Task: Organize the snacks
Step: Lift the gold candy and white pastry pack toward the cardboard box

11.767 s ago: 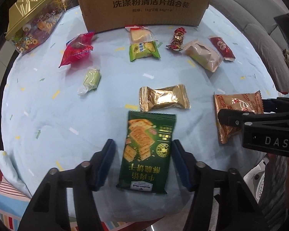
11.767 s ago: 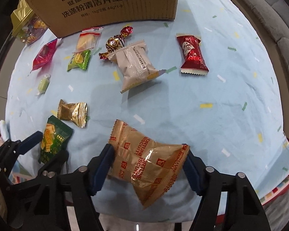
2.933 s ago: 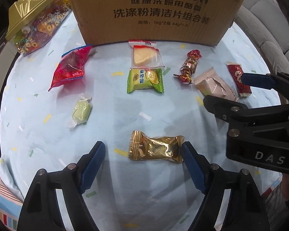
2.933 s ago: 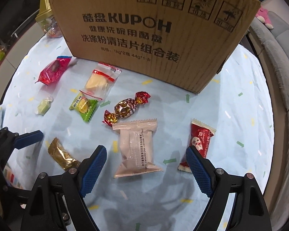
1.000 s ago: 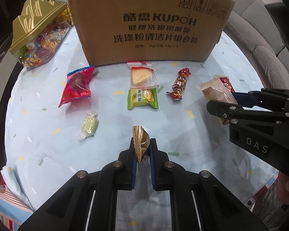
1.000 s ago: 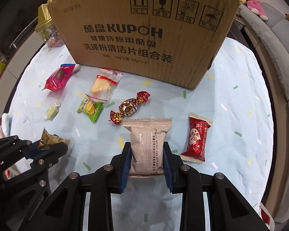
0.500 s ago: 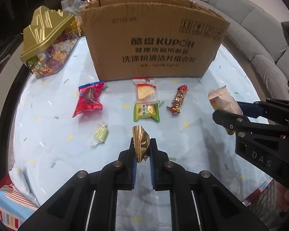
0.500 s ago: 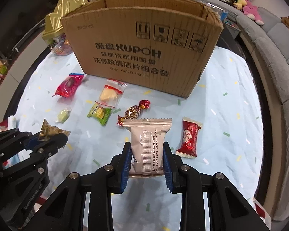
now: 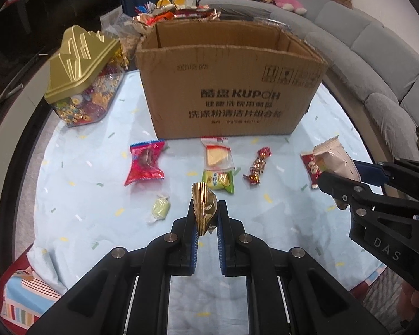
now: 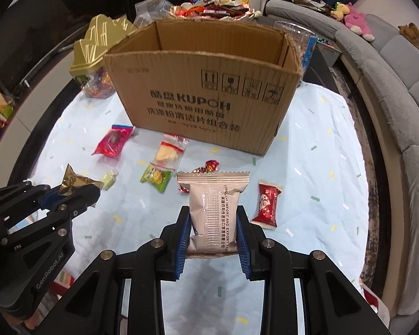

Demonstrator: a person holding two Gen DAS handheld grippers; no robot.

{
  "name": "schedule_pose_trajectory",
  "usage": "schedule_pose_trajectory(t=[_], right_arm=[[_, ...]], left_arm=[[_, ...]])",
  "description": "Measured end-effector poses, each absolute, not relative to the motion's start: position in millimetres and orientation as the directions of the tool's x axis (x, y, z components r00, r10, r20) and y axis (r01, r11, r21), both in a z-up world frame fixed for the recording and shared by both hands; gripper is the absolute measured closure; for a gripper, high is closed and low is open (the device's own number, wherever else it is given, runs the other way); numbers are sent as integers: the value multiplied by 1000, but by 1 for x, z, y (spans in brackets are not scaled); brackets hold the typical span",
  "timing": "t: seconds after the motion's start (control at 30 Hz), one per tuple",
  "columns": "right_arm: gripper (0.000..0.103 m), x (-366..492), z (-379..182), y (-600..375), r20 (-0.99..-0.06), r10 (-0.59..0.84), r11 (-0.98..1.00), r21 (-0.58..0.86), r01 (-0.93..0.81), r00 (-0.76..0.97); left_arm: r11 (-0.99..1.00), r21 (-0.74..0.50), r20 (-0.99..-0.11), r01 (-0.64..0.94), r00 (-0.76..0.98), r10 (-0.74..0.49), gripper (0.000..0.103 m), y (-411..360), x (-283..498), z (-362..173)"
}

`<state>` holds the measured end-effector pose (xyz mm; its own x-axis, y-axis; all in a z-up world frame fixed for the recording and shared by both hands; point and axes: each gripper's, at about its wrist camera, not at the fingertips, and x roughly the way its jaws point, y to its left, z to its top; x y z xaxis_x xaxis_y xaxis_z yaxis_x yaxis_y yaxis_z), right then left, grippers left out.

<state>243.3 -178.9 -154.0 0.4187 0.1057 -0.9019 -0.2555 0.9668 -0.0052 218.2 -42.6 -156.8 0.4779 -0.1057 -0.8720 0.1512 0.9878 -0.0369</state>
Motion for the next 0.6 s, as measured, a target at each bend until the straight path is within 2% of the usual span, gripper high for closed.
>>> schedule_pose_trajectory(t=[0.6], right_arm=[[71, 255, -97, -178, -845, 101, 982, -1, -190, 524]], left_arm=[[993, -51, -817, 104, 568, -102, 90, -33, 242, -103]])
